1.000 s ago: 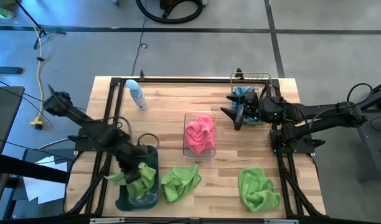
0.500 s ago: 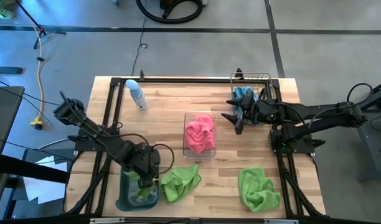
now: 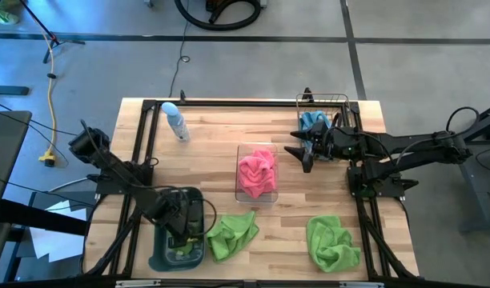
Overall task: Sort microfiber towel by color & place in baskets
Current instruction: Put the top green microfiber cloth into the blue bin
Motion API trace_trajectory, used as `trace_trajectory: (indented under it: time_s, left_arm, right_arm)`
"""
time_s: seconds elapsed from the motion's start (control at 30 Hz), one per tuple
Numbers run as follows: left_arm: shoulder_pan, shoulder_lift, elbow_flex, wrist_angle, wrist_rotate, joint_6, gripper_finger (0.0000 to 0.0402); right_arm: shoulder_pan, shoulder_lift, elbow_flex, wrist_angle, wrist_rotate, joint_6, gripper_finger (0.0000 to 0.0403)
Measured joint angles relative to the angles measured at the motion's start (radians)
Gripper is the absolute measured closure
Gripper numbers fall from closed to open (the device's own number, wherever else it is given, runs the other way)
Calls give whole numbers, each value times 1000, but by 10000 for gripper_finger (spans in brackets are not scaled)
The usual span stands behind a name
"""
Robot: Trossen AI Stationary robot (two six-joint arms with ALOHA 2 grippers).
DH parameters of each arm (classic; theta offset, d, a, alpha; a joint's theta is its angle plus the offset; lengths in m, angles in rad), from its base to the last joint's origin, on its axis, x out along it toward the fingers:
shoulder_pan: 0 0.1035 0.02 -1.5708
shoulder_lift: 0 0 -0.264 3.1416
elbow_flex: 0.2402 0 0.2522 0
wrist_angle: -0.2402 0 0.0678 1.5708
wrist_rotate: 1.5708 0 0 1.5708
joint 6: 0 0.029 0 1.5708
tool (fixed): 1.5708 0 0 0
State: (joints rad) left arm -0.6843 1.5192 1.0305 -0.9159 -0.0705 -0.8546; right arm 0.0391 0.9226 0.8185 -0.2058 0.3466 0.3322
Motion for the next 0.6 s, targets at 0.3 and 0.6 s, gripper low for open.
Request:
trace_trajectory:
  time_s: [0.3,0.6]
  left_arm:
    - [-1,0,-117,57,8,53,401]
    - [74,0,-120,51,130,64,400]
  right_arm:
    - [0,0,0,0,0,27,107]
    - [0,0,0,0,0,30,107]
